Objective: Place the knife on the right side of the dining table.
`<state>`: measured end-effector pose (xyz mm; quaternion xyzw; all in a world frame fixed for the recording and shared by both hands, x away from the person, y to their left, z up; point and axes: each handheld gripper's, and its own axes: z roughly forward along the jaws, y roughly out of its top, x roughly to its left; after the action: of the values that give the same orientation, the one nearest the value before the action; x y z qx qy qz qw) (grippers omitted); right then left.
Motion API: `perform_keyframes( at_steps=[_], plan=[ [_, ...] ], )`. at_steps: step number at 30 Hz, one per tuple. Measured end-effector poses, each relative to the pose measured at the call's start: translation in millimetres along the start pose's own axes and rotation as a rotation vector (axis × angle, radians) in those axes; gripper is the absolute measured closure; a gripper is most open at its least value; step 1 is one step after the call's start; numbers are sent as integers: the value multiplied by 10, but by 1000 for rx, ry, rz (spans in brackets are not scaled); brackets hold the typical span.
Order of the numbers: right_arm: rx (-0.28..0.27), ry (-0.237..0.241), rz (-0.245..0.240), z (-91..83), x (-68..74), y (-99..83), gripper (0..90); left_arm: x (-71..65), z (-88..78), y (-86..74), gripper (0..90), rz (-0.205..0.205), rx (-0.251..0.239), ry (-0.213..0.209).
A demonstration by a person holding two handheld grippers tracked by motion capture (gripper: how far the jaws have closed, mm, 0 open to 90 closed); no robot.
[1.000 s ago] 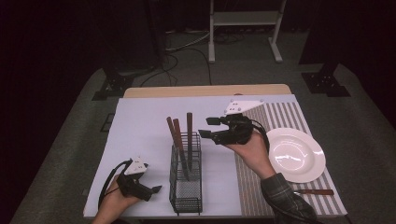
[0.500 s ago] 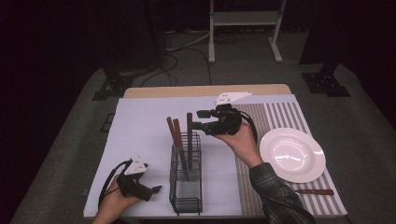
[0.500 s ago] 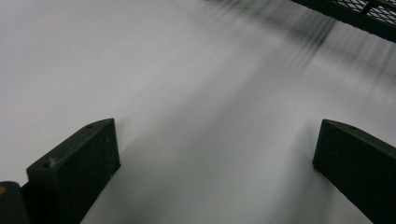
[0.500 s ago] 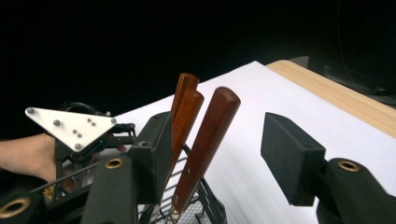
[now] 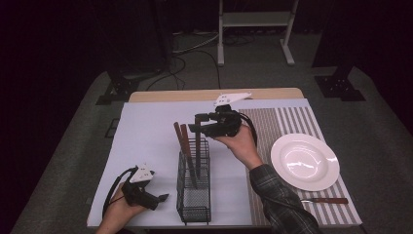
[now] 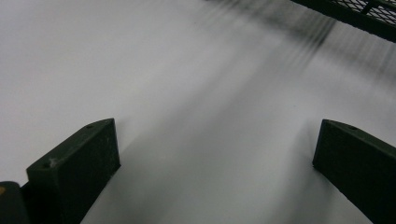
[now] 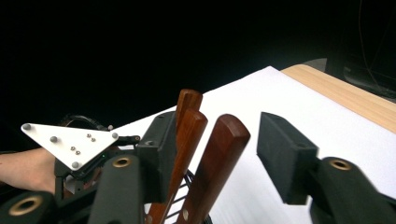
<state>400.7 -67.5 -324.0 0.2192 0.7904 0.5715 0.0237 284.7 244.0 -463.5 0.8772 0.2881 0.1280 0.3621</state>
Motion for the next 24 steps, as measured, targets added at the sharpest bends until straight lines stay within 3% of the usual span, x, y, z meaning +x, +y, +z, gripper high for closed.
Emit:
perform_keyframes(
  at_steps=[8,17,24],
  plan=[
    [-12,-3,-5,-13,-15,18,660,0,0,0,0,1,0,0],
    [-16,5,-14,-67,29,18,679,1,-1,0,0,2,2,1],
    [-33,19,-36,-149,141,9,671,2,-1,0,0,3,2,1]
  ],
)
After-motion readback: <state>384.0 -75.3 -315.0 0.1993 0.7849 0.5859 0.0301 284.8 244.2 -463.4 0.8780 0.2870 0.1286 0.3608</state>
